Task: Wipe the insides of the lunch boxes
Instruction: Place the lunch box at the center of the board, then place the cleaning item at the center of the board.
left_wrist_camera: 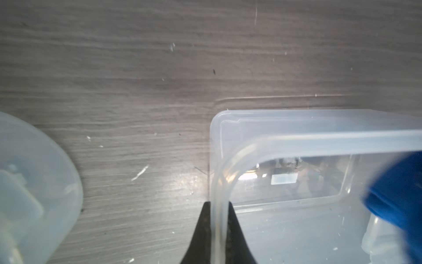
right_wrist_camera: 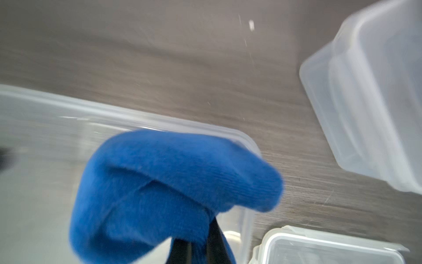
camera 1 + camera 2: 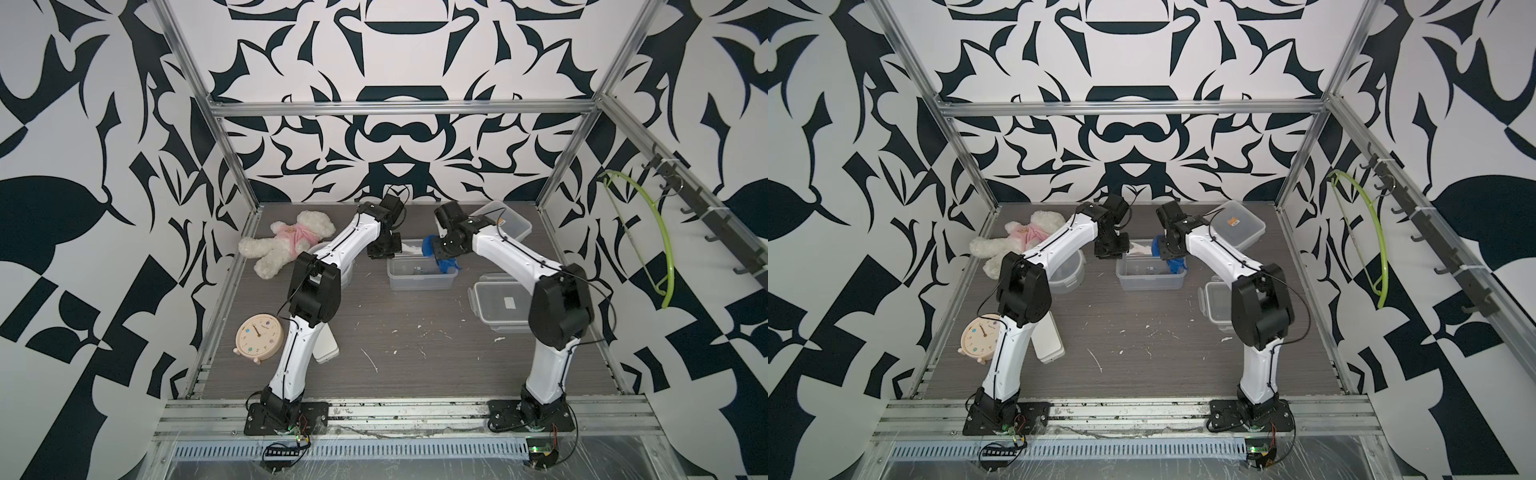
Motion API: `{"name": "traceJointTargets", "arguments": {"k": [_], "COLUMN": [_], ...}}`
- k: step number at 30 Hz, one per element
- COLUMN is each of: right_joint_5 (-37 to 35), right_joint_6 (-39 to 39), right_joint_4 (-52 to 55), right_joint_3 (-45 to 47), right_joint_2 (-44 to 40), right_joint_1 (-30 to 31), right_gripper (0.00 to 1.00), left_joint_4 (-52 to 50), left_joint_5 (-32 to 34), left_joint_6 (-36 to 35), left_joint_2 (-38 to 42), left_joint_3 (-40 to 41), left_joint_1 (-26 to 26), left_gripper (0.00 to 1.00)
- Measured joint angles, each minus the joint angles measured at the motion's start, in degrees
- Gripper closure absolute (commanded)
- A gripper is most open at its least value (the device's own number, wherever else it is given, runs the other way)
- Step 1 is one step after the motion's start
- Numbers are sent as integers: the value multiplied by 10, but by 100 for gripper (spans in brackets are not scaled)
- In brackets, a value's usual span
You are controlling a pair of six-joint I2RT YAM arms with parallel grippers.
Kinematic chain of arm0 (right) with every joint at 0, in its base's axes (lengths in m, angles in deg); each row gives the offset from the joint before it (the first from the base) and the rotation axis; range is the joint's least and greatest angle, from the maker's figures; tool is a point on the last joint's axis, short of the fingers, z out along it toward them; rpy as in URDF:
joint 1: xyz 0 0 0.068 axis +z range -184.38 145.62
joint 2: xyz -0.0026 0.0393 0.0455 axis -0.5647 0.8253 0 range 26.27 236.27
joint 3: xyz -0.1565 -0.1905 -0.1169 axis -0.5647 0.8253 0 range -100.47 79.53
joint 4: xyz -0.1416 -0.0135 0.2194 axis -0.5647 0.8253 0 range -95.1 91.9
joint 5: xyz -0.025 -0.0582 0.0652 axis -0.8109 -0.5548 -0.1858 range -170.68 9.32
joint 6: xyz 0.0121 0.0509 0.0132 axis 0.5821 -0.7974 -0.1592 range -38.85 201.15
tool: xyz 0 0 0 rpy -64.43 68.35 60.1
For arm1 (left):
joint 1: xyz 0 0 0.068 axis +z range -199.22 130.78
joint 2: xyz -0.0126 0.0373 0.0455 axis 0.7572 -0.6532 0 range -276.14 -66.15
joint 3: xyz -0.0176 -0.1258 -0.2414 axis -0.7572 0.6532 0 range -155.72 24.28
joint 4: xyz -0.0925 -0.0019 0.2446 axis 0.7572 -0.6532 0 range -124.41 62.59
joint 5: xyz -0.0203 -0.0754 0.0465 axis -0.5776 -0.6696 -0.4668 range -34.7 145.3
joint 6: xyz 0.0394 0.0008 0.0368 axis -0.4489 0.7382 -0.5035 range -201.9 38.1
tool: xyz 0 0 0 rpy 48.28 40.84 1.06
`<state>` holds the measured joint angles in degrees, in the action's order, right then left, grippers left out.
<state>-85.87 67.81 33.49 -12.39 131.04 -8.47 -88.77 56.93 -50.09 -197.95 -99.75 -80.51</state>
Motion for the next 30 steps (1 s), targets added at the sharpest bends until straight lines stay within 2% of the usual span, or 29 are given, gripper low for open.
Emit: {"name": "traceJointTargets", "arguments": {"k": [5,9,14,19,24,25,26,28,30], "right_joint_5": [92,129,130,116,108,104,96,68,38], "right_joint_6": [-12,-18,-18,-28,-59,-67,-78,-95,-110], "right_joint_4": [-62,-81,-85,-61,-52,-55,-57,-61,-68], "right_joint_3": [8,26,137,284,379,392,403,420,432], "right_joint_2": [-129,-195,-236,-234,-233,-233,-231,-223,-211], "right_joint_1": [-1,2,28,108,226,244,260,280,297], "right_gripper": [100,100,100,100,99,93,81,53,41], "left_joint_4": [-35,-44,-35,-17,3,7,10,16,21], "left_joint_5": [12,16,19,23,15,10,5,-4,-14], "left_joint_6": [-5,-6,5,21,30,33,35,39,44], "left_joint_2": [-51,-80,-83,-83,-84,-85,-86,-89,-94], "left_joint_3": [-94,-145,-154,-157,-158,-158,-158,-158,-158], "left_joint_1": [25,68,140,197,206,204,201,198,195], "left_gripper": [100,100,100,98,97,97,95,90,84]}}
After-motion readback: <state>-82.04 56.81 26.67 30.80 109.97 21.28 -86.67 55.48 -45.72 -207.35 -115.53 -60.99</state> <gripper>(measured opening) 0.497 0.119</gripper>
